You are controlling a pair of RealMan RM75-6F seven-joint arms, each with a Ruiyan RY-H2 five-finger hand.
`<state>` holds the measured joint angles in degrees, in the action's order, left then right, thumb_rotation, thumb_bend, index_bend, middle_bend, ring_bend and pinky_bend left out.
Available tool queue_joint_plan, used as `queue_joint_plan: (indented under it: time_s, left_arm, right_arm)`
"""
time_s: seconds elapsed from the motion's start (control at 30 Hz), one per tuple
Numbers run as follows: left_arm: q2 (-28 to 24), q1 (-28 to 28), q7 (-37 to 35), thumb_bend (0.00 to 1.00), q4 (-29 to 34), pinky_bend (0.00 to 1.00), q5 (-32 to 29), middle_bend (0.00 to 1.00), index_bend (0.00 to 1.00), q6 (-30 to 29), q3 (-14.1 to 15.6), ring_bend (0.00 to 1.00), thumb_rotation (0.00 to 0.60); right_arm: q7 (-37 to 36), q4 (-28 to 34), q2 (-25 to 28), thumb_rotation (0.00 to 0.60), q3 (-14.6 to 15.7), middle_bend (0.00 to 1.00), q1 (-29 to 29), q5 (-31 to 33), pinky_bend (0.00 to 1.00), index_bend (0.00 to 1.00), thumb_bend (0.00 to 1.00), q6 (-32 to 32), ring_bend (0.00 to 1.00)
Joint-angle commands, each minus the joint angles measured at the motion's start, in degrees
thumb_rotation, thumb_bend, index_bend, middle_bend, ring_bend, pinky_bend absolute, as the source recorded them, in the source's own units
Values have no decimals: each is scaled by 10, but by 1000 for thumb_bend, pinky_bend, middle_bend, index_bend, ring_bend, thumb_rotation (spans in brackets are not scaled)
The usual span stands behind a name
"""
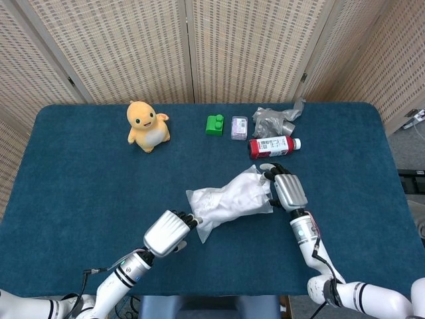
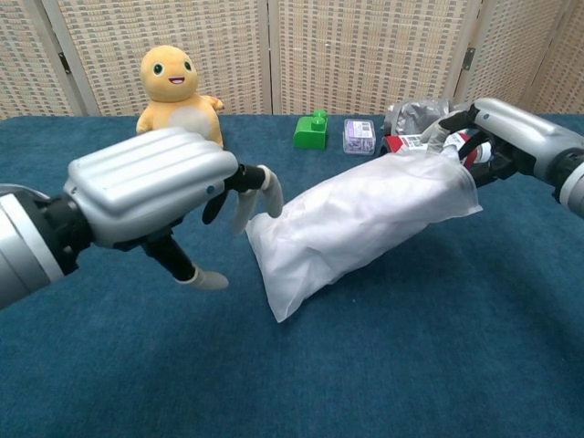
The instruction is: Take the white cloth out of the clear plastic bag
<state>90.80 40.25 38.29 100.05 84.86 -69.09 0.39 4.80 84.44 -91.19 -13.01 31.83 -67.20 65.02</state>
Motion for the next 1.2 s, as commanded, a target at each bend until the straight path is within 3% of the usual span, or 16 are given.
queue_joint_plan:
  time_s: [0.03, 0.33, 1.2]
  left_arm:
    - [10, 7, -23, 55, -20, 826, 30, 644, 398, 10, 3, 645, 600]
    - [40, 14, -31, 54, -57, 858, 50, 756, 406, 39, 2, 711, 600]
    - [122, 30, 42, 54, -135, 856, 12, 765, 402, 95, -34, 715, 600]
  right_arm:
    - [-2, 0, 1, 600, -2, 241, 0, -1, 283, 708, 630, 0, 127]
    - [-7, -2, 2, 600, -5, 241, -1, 0, 283, 708, 630, -5, 126]
    - [-25, -8, -2, 600, -5, 241, -5, -10, 283, 707, 636, -8, 127]
